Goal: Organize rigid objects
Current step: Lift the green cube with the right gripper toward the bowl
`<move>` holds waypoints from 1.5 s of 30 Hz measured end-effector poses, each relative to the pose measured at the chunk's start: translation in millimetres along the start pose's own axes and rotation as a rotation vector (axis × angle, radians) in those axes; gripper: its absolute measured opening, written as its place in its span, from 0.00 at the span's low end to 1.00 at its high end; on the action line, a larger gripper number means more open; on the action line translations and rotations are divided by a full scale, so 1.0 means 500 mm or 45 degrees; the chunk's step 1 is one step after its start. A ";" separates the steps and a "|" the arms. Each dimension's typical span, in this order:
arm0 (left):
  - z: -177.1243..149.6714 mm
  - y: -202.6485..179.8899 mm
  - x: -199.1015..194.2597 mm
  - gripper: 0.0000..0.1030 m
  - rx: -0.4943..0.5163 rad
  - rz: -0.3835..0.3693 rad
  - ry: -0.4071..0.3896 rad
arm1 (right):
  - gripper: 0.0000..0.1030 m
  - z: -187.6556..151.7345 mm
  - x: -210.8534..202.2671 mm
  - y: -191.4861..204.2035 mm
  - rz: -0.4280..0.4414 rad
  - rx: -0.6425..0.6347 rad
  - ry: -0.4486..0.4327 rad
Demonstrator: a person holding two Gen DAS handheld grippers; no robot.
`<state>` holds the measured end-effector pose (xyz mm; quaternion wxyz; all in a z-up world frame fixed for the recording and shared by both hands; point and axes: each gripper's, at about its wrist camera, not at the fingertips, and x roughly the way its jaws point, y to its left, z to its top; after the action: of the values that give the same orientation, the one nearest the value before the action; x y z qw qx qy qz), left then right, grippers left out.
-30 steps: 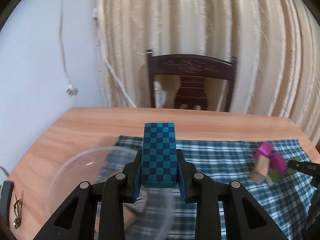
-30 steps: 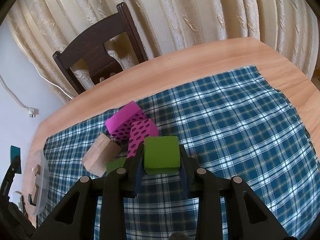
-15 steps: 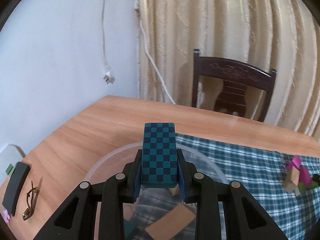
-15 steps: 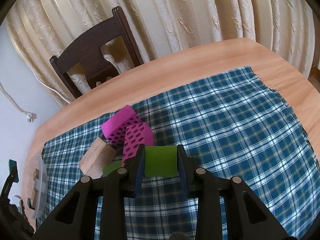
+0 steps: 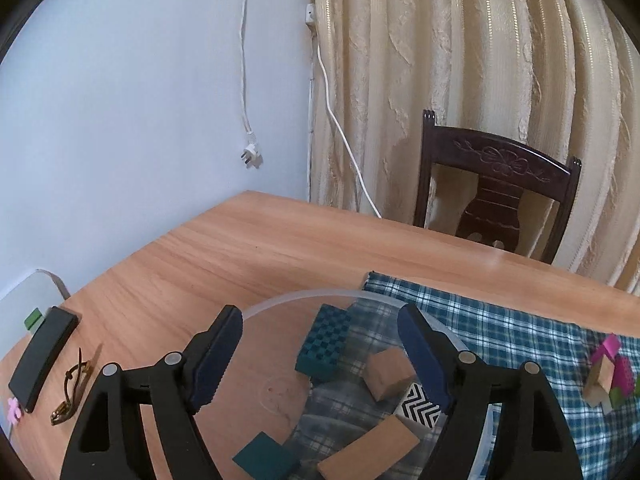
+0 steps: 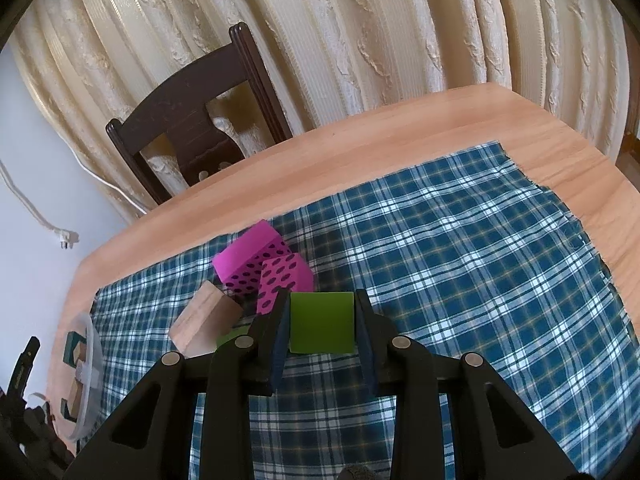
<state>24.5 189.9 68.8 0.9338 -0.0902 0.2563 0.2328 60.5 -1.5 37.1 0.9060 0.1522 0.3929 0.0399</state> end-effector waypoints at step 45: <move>0.009 0.006 -0.021 0.82 -0.039 -0.011 -0.021 | 0.30 -0.005 0.009 -0.010 0.030 0.048 0.054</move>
<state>17.1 189.7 78.1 0.9354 -0.1035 0.2446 0.2334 61.4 -5.0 30.9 0.8939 0.1728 0.4110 0.0464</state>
